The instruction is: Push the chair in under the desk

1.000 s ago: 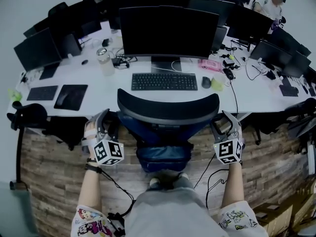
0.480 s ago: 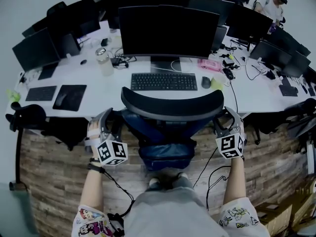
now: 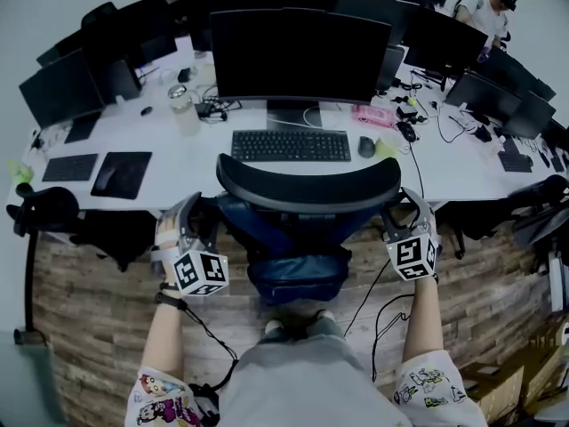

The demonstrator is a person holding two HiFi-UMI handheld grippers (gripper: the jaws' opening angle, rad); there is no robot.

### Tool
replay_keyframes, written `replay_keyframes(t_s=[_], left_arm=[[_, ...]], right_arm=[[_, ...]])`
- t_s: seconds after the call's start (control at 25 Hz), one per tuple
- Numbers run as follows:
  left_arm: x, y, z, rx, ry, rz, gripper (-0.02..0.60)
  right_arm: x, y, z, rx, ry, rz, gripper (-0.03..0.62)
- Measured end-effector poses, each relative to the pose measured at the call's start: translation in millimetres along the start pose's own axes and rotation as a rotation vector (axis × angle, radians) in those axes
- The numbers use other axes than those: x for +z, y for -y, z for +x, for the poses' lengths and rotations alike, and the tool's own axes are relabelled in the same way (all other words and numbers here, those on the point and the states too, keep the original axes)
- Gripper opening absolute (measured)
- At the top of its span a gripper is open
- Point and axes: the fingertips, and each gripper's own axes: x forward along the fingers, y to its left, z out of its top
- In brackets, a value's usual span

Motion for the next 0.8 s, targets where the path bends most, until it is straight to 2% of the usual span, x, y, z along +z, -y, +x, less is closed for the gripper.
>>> replay_keyframes(t_s=[0.36, 0.52, 0.8], left_arm=[[0.2, 1.5, -0.9, -0.004, 0.003, -0.017, 0.229], [0.5, 3.9, -4.7, -0.02, -0.001, -0.015, 0.258], [1.9, 8.1, -24.0, -0.005, 0.002, -0.106, 0.278]], right_arm=[[0.9, -2.9, 0.0, 0.015, 0.013, -0.006, 0.26], [-1.3, -7.5, -1.8, 0.036, 0.003, -0.017, 0.305], [-6.6, -11.9, -26.5, 0.004, -0.009, 0.052, 0.308]])
